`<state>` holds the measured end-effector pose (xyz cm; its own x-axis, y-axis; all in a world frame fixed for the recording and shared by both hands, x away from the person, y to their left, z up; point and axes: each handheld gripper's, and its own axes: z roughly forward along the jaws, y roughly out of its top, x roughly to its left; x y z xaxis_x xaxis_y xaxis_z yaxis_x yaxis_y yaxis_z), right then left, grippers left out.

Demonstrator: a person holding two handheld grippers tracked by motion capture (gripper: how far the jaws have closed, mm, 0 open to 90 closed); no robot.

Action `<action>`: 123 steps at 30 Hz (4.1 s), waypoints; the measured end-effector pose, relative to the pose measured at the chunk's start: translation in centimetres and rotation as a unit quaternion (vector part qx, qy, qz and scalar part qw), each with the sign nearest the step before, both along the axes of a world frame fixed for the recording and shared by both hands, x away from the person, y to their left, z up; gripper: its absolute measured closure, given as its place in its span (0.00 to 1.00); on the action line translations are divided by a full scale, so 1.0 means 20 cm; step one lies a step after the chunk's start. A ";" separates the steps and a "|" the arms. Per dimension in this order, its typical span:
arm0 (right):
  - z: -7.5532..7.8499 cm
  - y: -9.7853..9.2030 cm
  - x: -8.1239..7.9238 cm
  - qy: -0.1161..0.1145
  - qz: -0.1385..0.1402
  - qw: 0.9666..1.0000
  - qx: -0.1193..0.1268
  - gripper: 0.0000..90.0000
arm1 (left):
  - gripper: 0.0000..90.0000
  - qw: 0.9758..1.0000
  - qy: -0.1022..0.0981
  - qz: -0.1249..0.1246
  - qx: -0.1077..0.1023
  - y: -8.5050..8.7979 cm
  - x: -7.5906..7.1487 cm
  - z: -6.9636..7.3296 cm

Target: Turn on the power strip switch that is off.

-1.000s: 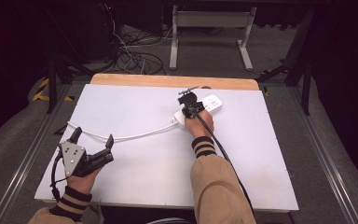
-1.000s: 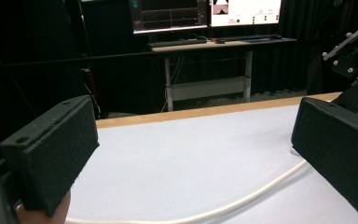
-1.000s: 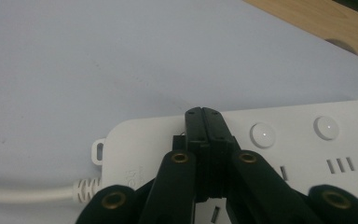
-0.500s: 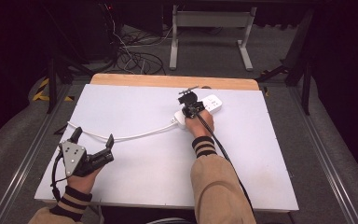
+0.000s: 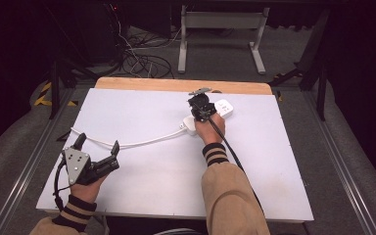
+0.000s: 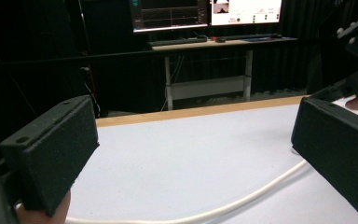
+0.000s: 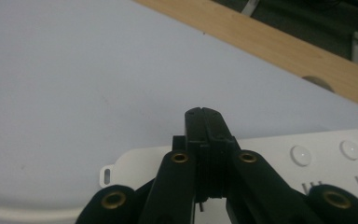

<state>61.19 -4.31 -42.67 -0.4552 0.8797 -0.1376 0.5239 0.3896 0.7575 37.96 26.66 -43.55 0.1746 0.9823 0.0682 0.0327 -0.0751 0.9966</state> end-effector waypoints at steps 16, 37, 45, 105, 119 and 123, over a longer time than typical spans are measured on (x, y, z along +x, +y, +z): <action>0.27 -0.31 -0.20 -0.099 0.024 0.990 0.102 1.00 | 0.01 1.000 0.001 0.008 -0.001 0.01 0.00 0.00; 0.17 -0.85 -0.86 -0.283 0.017 0.945 0.166 1.00 | 0.01 1.000 -0.001 0.010 0.006 -0.01 0.01 -0.01; 0.05 -0.86 -0.88 -0.301 0.008 0.939 0.164 1.00 | 0.01 1.000 -0.009 0.010 -0.004 0.01 0.00 0.01; -0.07 -0.79 -0.83 -0.352 -0.026 0.925 0.143 0.01 | 0.01 1.000 -0.012 0.007 0.000 0.00 0.00 0.00; -0.08 -0.78 -0.82 -0.337 -0.025 0.931 0.139 0.01 | 0.00 1.000 -0.017 0.003 -0.002 -0.01 0.00 0.01; -0.08 -0.78 -0.81 -0.327 -0.026 0.935 0.138 0.02 | 0.00 1.000 -0.015 0.005 0.000 0.00 0.00 0.00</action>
